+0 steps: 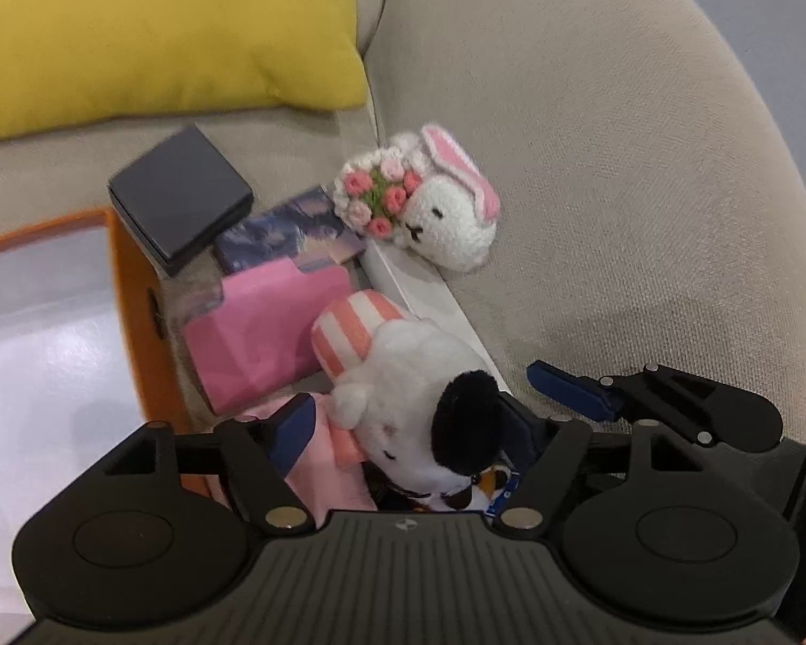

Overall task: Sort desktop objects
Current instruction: 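Reach both tools toward the plush pile beside the orange box, then grasp the white plush dog with the left tool while the right tool grasps the crocheted bunny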

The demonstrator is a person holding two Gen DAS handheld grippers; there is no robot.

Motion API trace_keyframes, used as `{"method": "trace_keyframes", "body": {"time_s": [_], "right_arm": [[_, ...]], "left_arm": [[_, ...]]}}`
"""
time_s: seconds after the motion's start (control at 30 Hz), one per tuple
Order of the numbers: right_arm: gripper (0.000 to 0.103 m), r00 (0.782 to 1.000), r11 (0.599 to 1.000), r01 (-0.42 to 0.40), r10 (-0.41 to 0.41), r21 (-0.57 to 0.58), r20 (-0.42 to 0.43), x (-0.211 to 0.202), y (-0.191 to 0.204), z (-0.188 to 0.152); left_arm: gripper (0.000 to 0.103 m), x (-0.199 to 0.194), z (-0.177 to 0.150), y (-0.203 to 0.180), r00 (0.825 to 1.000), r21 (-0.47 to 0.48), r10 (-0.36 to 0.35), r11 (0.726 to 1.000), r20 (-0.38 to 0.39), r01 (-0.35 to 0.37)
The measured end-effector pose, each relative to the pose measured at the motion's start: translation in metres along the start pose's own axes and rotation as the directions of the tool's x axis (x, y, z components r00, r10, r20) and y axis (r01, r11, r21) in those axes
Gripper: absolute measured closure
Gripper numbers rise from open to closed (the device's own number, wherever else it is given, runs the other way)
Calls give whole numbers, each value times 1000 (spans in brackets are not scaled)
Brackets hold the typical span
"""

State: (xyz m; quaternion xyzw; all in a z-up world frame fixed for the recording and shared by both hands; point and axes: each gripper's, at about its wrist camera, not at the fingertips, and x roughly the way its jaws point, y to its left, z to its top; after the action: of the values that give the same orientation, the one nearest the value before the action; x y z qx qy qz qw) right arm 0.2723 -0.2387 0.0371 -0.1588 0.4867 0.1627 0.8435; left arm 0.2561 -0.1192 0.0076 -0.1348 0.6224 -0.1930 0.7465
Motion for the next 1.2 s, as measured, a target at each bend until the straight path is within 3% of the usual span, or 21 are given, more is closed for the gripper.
{"method": "trace_keyframes", "body": {"time_s": [0.17,0.27,0.37,0.53,0.83,0.93,1.1,1.2], "right_arm": [[72,1000,1000,-9,9,-7,-12,1,5,-2],[72,999,1000,-19,19,3,-26,5,5,-4],[72,999,1000,-22,23,2,-24,4,5,-4],[72,1000,1000,-21,20,-8,-23,5,5,-4],[71,999,999,-45,45,-17,29,-13,-6,4],[69,998,997,-58,59,-45,38,-19,-10,10],[51,998,984,-39,46,-176,34,-10,-7,36],[47,1000,963,10,-3,-270,25,6,-4,56]], "left_arm": [[18,25,2,-1,997,-21,7,1000,-81,-9],[18,31,1,-3,997,-27,19,999,-79,-21],[30,30,-1,-2,998,-24,4,1000,-61,-6],[39,31,-1,-2,999,-18,-6,1000,-48,5],[42,-6,3,-8,996,79,-42,996,77,36],[42,-24,9,-5,991,133,-24,991,129,7],[42,-38,19,6,981,168,-6,985,194,-27],[42,-42,23,11,976,163,-8,986,220,-29]]}}
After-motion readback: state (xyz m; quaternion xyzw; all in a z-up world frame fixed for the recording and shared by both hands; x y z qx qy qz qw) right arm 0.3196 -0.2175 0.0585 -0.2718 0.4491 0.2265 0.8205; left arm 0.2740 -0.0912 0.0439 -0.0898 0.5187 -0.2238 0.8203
